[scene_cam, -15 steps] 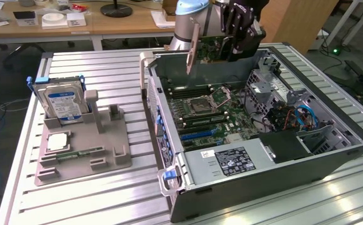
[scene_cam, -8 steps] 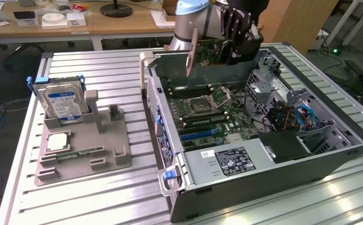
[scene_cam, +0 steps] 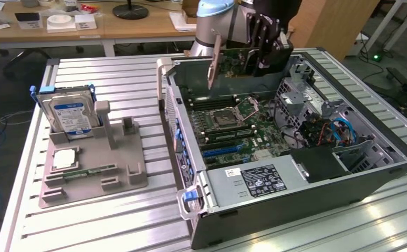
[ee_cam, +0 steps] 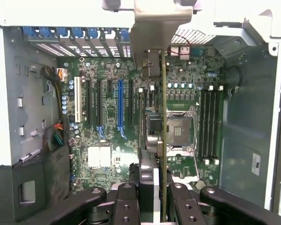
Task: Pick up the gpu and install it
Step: 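Insert the gpu into the slot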
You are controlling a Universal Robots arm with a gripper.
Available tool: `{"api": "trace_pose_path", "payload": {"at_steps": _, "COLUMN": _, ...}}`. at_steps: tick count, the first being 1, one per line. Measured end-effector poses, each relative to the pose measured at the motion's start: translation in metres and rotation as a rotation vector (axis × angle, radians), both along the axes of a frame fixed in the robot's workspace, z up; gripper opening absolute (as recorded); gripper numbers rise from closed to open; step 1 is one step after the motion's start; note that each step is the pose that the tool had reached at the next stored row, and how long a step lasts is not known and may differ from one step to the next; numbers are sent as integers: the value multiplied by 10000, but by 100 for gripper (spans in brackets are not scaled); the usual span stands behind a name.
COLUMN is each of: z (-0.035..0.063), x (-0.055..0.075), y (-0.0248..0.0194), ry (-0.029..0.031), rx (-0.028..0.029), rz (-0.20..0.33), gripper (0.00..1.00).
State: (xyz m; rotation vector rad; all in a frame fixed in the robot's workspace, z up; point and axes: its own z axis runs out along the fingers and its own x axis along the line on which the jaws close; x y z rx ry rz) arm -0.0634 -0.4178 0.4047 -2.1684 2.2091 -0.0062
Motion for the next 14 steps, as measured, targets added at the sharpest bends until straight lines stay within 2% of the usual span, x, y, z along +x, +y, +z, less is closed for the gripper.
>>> {"api": "trace_pose_path", "payload": {"at_steps": 3, "z": -43, "x": -6, "y": 1, "ry": 1, "rx": -57, "rz": -234, "gripper": 28}}
{"api": "trace_pose_path", "payload": {"at_steps": 10, "z": -147, "x": -24, "y": -2, "ry": 1, "rx": -56, "rz": -357, "gripper": 28}}
{"api": "trace_pose_path", "payload": {"at_steps": 11, "z": -153, "x": -42, "y": -3, "ry": 3, "rx": -49, "rz": -361, "gripper": 28}}
{"api": "trace_pose_path", "payload": {"at_steps": 13, "z": -161, "x": -58, "y": -2, "ry": 3, "rx": 28, "rz": -365, "gripper": 28}}
{"api": "trace_pose_path", "payload": {"at_steps": 14, "z": -168, "x": -59, "y": -2, "ry": 2, "rx": 33, "rz": -364, "gripper": 28}}
